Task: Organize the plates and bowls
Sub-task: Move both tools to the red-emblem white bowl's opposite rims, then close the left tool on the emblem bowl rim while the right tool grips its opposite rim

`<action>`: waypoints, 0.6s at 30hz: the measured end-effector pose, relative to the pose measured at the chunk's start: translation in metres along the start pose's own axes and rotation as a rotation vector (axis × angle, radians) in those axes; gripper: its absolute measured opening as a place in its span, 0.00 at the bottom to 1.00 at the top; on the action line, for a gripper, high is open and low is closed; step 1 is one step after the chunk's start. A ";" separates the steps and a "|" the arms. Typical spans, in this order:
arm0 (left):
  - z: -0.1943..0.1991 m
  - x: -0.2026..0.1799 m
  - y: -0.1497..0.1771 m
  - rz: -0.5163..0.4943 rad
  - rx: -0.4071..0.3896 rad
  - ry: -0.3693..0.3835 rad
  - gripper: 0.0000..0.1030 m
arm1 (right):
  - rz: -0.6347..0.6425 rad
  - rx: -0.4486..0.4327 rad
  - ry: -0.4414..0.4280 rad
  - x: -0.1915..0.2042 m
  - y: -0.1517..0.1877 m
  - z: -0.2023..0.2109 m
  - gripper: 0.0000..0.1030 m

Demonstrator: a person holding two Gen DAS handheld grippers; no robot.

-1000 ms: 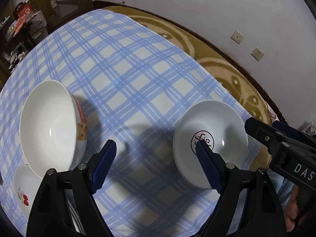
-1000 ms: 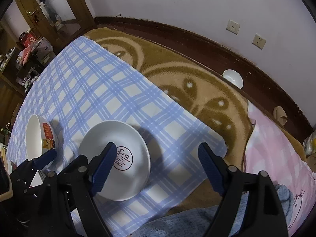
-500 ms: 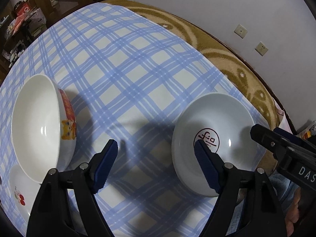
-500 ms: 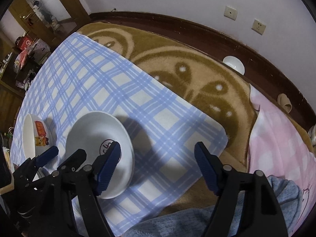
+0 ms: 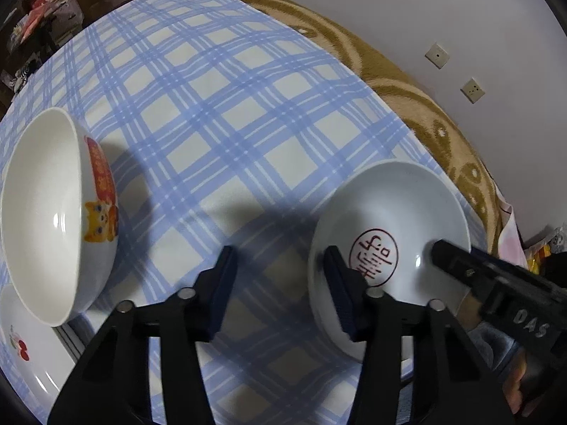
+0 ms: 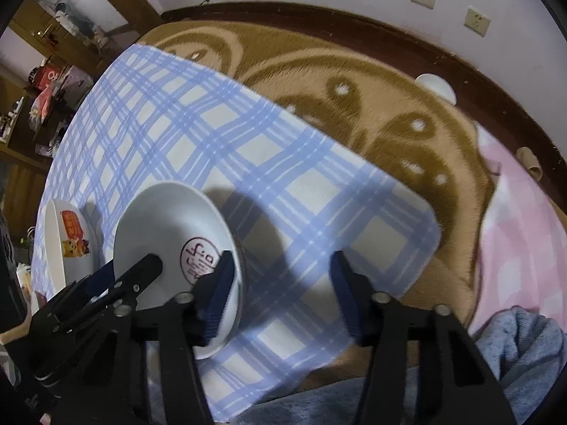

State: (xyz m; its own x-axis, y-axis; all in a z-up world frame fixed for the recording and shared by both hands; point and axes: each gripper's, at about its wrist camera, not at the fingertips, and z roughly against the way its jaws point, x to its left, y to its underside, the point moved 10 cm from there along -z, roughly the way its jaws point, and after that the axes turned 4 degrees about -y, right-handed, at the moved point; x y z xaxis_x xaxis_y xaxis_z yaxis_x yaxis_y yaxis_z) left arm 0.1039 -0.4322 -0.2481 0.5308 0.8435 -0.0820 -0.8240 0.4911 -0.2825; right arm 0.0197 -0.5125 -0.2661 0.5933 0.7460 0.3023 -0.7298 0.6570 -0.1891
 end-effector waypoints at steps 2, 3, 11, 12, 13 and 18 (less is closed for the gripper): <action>0.000 -0.004 -0.001 -0.007 0.004 0.011 0.31 | -0.003 0.017 -0.012 0.002 0.002 -0.006 0.38; 0.001 -0.008 -0.001 -0.015 0.012 0.024 0.27 | -0.006 0.021 -0.029 0.003 0.003 -0.008 0.33; 0.004 -0.025 0.000 -0.067 0.007 0.025 0.10 | 0.011 0.024 -0.064 0.017 0.002 -0.012 0.07; 0.004 -0.025 0.000 -0.067 0.006 0.028 0.09 | 0.014 0.023 -0.065 0.017 0.002 -0.012 0.06; 0.004 -0.025 0.000 -0.065 0.009 0.034 0.09 | 0.016 0.022 -0.063 0.018 0.002 -0.012 0.06; 0.006 -0.022 0.002 -0.047 0.017 0.057 0.08 | 0.014 0.014 -0.070 0.018 0.003 -0.011 0.06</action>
State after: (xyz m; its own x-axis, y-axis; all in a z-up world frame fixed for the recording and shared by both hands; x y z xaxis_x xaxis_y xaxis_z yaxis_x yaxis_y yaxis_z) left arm 0.0894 -0.4486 -0.2415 0.5793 0.8058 -0.1229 -0.8008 0.5343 -0.2707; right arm 0.0324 -0.4958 -0.2715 0.5587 0.7451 0.3642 -0.7425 0.6450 -0.1806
